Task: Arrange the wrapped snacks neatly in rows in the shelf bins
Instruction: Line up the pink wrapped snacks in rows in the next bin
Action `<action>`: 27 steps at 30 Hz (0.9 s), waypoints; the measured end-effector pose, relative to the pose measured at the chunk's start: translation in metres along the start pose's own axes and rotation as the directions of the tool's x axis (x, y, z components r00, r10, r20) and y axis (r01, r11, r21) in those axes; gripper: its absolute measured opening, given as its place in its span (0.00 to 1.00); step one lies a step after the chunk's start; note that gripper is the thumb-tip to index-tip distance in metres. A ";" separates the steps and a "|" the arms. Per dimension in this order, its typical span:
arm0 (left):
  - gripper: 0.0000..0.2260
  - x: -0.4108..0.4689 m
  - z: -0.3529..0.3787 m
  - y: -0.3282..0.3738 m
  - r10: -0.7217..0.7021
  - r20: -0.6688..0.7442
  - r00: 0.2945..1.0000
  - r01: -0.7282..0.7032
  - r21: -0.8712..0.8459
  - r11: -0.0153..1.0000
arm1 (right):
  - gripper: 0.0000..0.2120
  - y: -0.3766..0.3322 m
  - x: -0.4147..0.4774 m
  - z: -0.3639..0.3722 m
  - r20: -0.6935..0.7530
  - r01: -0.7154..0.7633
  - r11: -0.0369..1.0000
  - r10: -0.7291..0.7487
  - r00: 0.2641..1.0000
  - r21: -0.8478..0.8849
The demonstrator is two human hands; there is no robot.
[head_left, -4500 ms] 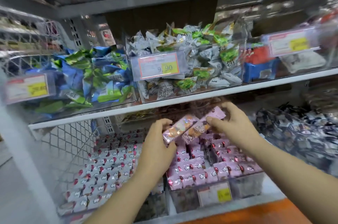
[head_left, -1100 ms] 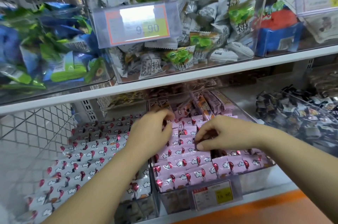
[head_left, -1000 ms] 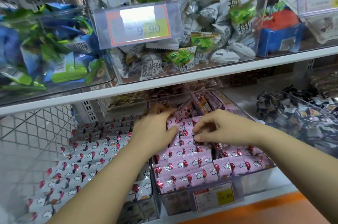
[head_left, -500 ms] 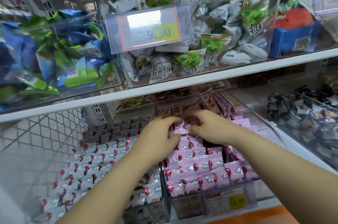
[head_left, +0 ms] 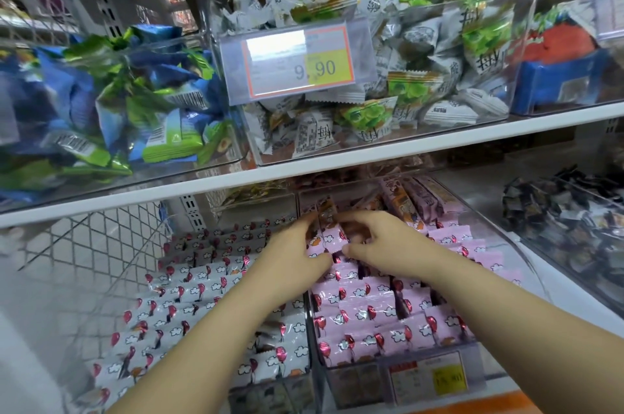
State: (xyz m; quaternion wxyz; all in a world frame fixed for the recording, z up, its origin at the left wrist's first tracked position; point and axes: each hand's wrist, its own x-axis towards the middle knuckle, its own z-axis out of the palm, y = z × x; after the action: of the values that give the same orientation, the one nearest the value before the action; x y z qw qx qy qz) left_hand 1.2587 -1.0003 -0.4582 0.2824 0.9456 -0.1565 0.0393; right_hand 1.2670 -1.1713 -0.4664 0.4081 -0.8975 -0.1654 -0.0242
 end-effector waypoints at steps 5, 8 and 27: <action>0.30 0.000 -0.003 -0.002 -0.045 0.036 0.998 0.047 -0.057 0.997 | 0.21 -0.010 0.000 0.002 -0.008 0.005 0.997 -0.004 1.000 0.075; 0.29 0.007 -0.005 -0.002 -0.099 0.101 0.990 0.105 -0.054 0.993 | 0.16 -0.015 0.002 0.005 -0.026 0.031 0.996 -0.029 0.999 0.087; 0.09 0.001 -0.005 -0.009 -0.106 0.102 0.989 0.127 -0.232 0.964 | 0.18 -0.017 0.014 0.017 -0.020 0.038 0.945 -0.034 0.999 0.325</action>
State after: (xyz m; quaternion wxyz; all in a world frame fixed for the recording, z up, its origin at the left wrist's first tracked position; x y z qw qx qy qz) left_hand 1.2622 -0.9907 -0.4580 0.3884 0.9133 -0.1167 -0.0385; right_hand 1.2727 -1.1442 -0.4626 0.5511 -0.8146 -0.1806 -0.0103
